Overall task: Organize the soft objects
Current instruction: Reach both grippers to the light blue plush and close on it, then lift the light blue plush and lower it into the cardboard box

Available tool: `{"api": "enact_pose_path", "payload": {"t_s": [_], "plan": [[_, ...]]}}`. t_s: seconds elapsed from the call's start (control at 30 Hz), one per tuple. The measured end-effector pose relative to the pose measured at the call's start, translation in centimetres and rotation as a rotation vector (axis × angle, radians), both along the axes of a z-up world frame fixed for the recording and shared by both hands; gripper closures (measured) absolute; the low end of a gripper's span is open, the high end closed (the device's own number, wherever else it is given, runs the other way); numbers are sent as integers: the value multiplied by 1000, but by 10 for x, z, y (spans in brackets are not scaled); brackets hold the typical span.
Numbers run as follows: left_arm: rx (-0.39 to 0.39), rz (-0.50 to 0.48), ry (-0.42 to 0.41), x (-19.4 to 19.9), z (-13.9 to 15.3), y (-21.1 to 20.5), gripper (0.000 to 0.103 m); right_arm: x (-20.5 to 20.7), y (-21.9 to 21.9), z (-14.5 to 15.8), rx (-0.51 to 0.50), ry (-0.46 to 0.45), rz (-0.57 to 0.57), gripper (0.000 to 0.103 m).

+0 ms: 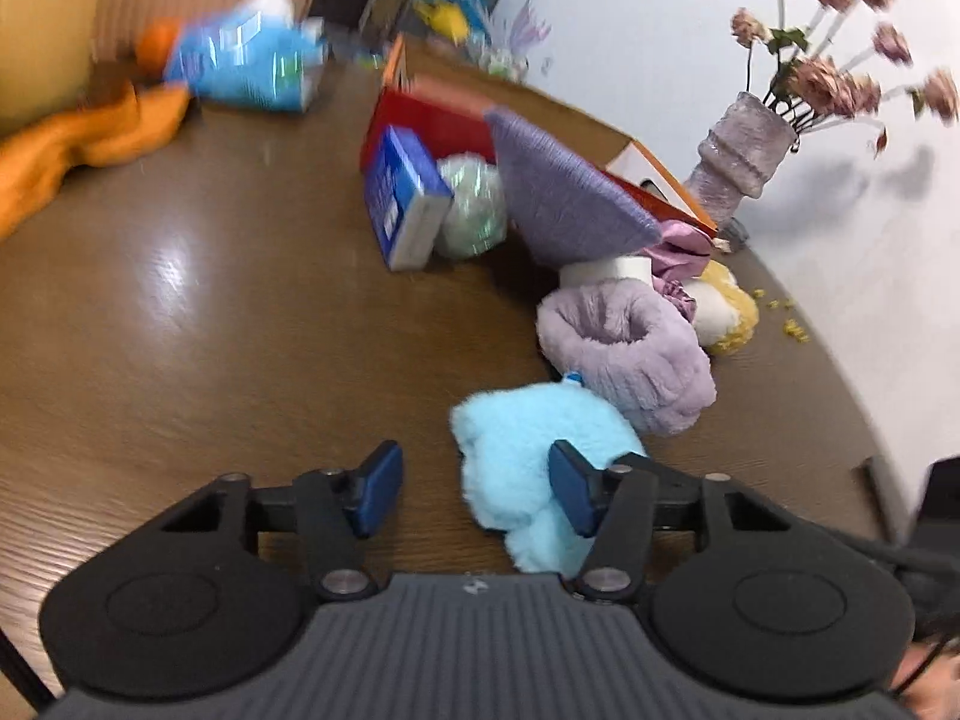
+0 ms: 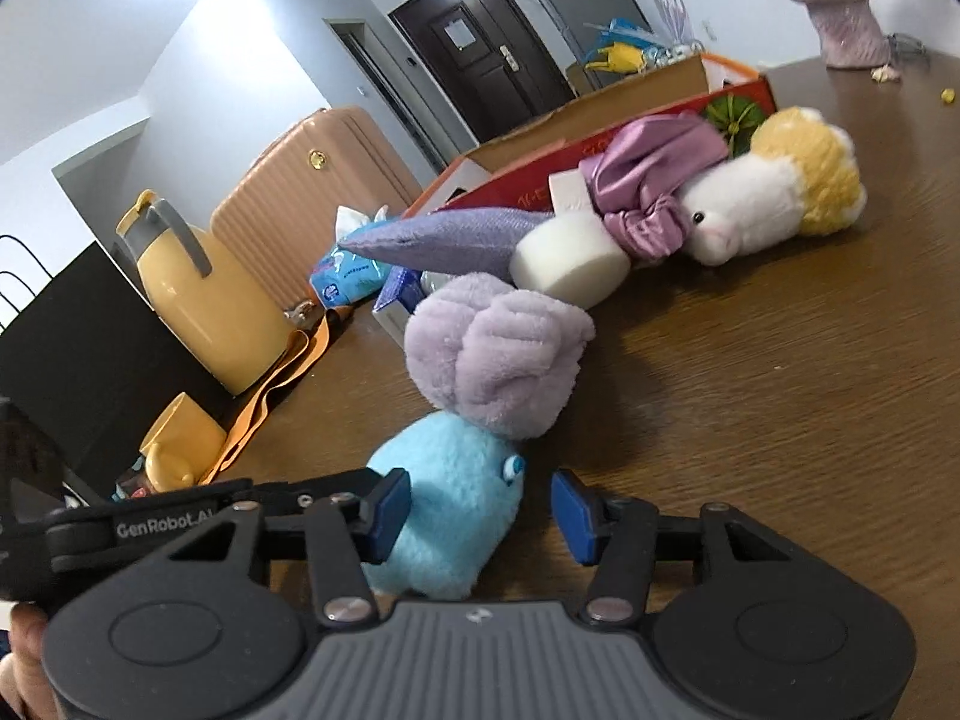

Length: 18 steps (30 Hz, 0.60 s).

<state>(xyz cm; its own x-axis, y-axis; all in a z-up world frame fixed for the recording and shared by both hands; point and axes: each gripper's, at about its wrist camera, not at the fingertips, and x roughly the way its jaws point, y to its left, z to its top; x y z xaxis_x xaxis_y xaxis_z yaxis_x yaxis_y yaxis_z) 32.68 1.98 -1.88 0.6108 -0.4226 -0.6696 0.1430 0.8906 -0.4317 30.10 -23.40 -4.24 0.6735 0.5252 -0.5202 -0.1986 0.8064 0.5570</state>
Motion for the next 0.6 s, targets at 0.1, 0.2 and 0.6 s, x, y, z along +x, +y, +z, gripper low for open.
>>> {"api": "enact_pose_path", "payload": {"t_s": [0.1,0.2,0.6], "plan": [[-59,-22,14,6,-3,3,78,7,-1,-4,71,23,25,68],[-22,-29,-9,2,0,-2,81,8,1,-7,90,29,23,70],[-41,-65,-42,-74,17,-11,82,-51,-14,15,85,-36,48,73]]}}
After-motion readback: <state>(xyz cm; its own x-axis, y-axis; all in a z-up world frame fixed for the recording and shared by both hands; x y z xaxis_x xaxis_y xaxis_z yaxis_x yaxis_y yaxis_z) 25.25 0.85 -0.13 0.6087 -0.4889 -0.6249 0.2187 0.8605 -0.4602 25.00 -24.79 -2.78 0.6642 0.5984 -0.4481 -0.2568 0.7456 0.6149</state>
